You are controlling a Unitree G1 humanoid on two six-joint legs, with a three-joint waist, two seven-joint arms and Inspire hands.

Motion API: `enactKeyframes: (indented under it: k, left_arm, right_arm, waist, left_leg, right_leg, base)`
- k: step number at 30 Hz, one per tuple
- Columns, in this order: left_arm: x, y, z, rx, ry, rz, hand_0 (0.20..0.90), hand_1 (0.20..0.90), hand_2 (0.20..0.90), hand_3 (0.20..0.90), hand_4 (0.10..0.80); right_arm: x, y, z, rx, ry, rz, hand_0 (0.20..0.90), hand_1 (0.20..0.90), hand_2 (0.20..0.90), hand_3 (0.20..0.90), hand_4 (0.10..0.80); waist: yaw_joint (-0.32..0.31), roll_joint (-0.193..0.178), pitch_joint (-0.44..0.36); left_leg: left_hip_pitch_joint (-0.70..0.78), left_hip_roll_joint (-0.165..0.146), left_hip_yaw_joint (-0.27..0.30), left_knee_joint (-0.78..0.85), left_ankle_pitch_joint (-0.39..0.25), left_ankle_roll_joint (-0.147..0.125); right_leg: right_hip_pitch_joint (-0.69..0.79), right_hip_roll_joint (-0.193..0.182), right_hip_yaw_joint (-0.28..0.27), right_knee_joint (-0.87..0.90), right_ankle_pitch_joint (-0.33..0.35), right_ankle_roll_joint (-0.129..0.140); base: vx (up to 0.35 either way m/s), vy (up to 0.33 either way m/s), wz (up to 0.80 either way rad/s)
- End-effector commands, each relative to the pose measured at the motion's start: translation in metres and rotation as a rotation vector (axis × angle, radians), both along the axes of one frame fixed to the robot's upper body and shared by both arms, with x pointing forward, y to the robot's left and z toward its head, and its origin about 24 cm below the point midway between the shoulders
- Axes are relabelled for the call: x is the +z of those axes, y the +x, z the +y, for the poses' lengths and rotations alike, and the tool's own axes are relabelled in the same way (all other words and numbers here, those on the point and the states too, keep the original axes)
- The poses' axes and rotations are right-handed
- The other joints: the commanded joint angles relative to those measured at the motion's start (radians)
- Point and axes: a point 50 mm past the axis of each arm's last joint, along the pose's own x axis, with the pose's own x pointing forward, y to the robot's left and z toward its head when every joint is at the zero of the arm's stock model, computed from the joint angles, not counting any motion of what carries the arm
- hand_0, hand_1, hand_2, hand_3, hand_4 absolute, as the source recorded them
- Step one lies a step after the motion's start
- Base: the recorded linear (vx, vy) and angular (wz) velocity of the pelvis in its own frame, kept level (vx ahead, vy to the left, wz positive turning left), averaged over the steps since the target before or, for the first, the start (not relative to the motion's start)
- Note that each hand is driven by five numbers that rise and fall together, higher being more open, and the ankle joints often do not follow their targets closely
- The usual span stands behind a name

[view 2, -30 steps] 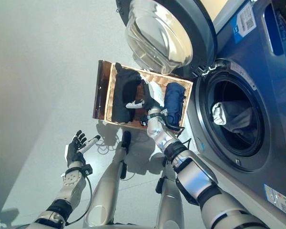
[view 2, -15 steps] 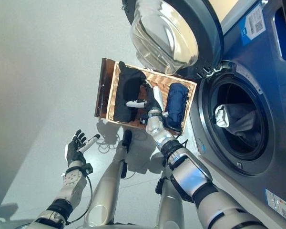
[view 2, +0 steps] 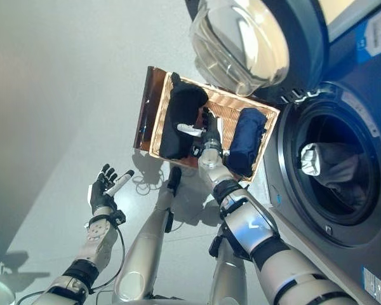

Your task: Pick up the clothes and place them into the washing machine

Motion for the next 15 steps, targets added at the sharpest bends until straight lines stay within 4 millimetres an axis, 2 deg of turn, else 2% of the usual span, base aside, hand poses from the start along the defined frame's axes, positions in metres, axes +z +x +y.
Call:
enactKeyframes:
  k: [1,15]
  left_arm:
    - [0.027,0.009,0.005,-0.001,0.037,-0.134,0.900,0.900,0.900,0.900,0.800]
    - [0.025,0.012,0.005,0.001,0.040,-0.112,0.900,0.900,0.900,0.900,0.800]
  right_arm:
    - [0.056,0.011,0.021,0.078,0.066,-0.197,0.900,0.900,0.900,0.900,0.800]
    - [0.073,0.013,0.038,0.106,0.075,-0.203,0.900,0.900,0.900,0.900,0.800]
  waist:
    - [0.047,0.057,0.047]
    - [0.070,0.049,0.053]
  left_leg:
    - [0.120,-0.045,0.013,-0.221,0.059,-0.056]
    - [0.113,-0.052,-0.007,-0.221,0.057,-0.051]
  right_leg:
    - [0.156,-0.004,-0.001,0.015,-0.015,0.034]
    - [0.165,-0.002,-0.014,0.017,-0.026,0.031]
  base:
    - [0.002,0.005,0.09]
    - [0.000,0.001,0.00]
